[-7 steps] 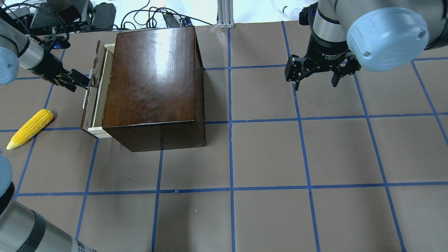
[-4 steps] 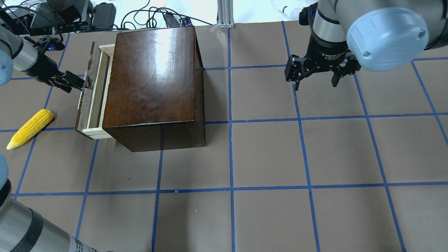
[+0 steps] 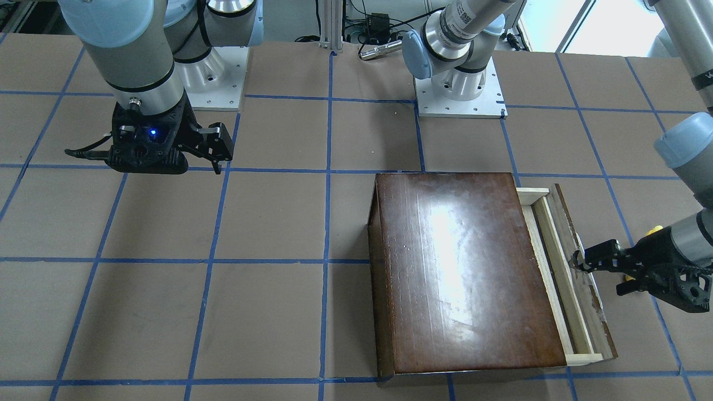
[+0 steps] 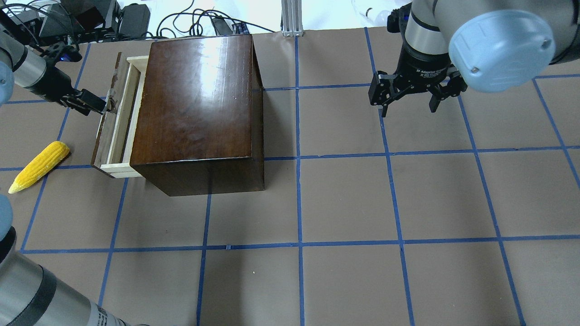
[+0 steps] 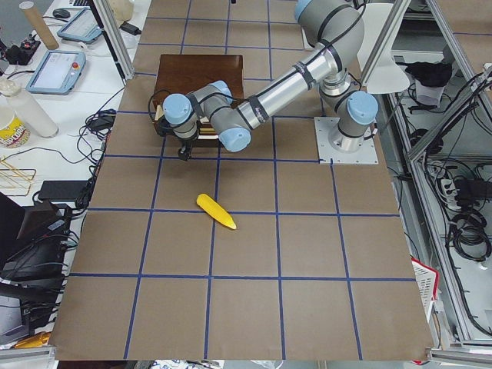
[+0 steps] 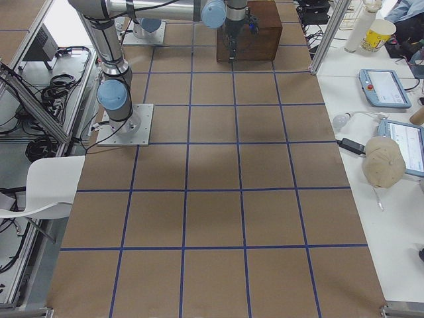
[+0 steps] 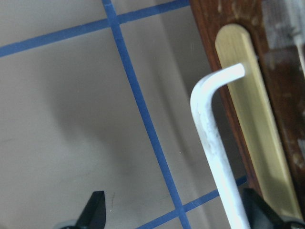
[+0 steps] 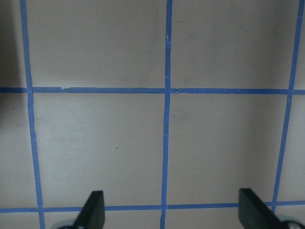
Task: Open drawer and put corn inside
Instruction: 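Pull the drawer open with the left gripper, away from the cabinet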
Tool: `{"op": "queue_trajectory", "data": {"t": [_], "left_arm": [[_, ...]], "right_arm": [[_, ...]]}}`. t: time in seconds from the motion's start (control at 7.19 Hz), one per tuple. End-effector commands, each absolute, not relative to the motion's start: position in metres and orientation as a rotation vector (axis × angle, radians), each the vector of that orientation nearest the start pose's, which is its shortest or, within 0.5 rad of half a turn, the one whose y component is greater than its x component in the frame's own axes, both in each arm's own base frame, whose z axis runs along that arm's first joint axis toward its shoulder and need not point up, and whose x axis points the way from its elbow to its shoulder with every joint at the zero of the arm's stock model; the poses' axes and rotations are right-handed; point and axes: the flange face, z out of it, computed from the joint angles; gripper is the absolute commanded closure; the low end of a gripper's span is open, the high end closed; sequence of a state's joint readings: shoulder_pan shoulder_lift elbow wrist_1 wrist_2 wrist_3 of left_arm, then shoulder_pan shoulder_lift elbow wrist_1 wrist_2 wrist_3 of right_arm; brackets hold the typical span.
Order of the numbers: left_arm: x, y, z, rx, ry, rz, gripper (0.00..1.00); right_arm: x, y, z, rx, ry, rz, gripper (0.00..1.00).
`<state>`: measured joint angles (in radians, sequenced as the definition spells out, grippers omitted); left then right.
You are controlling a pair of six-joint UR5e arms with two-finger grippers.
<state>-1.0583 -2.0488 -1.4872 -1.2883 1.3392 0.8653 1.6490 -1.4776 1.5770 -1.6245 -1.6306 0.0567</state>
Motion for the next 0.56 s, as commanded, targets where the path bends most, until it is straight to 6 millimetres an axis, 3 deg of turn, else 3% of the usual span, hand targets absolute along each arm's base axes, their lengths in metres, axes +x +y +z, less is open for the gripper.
{"op": "queue_trajectory", "data": {"t": [0.0,0.42], "left_arm": [[0.2043,-0.6341,0.2795,0.57,3.336,-0.108,0.01],[0.2094,-0.6326,0.2785,0.59,3.333,-0.111,0.01]], "right_arm": [[0.168,-0.513,0.4435,-0.037,3.203,0.065,0.0],[0.168,-0.513,0.4435,-0.037,3.203,0.065,0.0]]}}
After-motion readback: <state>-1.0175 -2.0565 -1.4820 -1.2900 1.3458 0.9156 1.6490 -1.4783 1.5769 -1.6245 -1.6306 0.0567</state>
